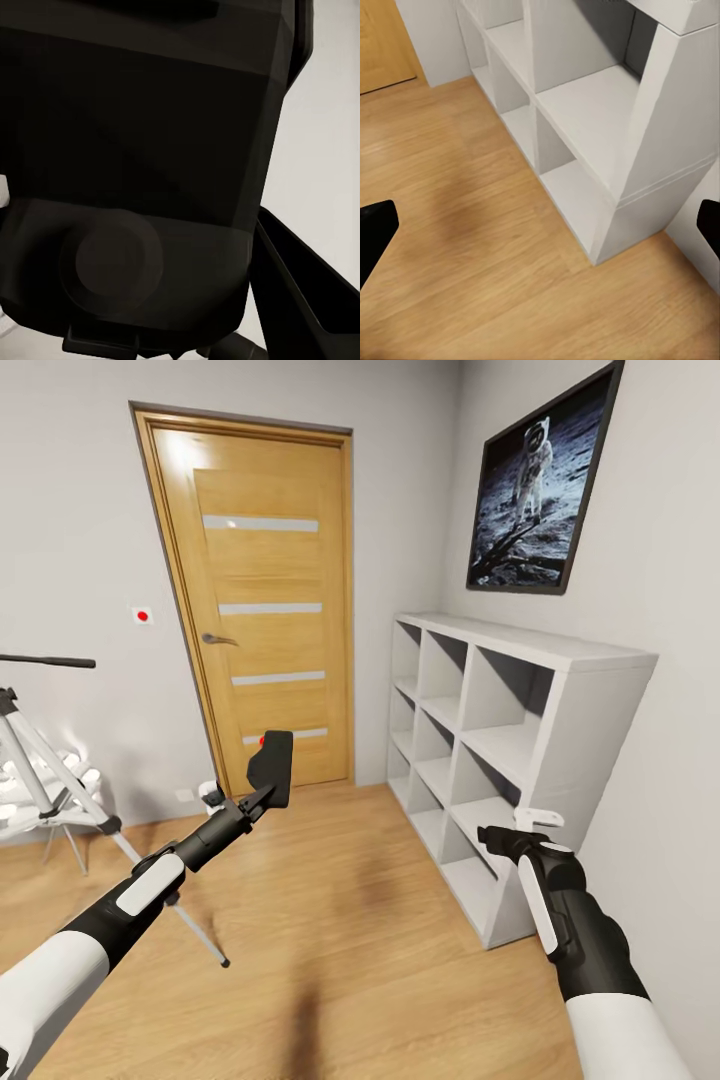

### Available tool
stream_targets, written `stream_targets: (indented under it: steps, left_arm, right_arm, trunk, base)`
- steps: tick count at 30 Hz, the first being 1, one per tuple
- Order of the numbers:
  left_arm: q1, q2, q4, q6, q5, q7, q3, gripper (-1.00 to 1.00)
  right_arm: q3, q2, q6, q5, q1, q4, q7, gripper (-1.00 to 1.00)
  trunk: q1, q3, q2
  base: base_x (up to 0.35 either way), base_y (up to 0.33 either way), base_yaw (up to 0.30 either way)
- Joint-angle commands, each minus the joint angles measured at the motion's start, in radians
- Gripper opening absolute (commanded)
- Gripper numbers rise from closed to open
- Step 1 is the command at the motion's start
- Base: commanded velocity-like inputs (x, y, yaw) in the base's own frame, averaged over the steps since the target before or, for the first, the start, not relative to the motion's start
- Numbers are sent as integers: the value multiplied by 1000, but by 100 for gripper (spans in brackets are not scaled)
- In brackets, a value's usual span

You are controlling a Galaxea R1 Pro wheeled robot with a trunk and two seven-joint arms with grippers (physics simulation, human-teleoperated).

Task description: Attach the digital camera to the camera tripod in the bedroom.

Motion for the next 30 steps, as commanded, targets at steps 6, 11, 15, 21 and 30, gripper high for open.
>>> stream_targets:
  steps: [6, 11, 15, 21, 30]
  left_arm:
    - [-1, 2, 0, 6, 10, -2, -5, -100]
    - [-1, 1, 0, 6, 10, -2, -4, -100]
    - [-1, 1, 0, 6, 10, -2, -5, -100]
    - [-1, 2, 0, 6, 10, -2, -5, -100]
    - [-1, 2, 0, 6, 10, -2, -4, -100]
  right_arm:
    - [1, -1, 4, -5, -1, -1, -7, 100]
    - [0, -1, 4, -5, -1, -1, -7, 100]
    - [0, -2, 4, -5, -1, -1, -8, 100]
    - [0, -2, 4, -5, -1, -1, -8, 100]
    - [0, -2, 4, -5, -1, -1, -7, 100]
  trunk:
    - [-23, 17, 42]
    - [-42, 32, 77]
    - [-58, 45, 105]
    - [-81, 64, 147]
    - [-115, 92, 210]
  base:
    - [0, 0, 5]
    - [0, 0, 1]
    - [0, 0, 0]
    - [0, 0, 0]
    - [0, 0, 0]
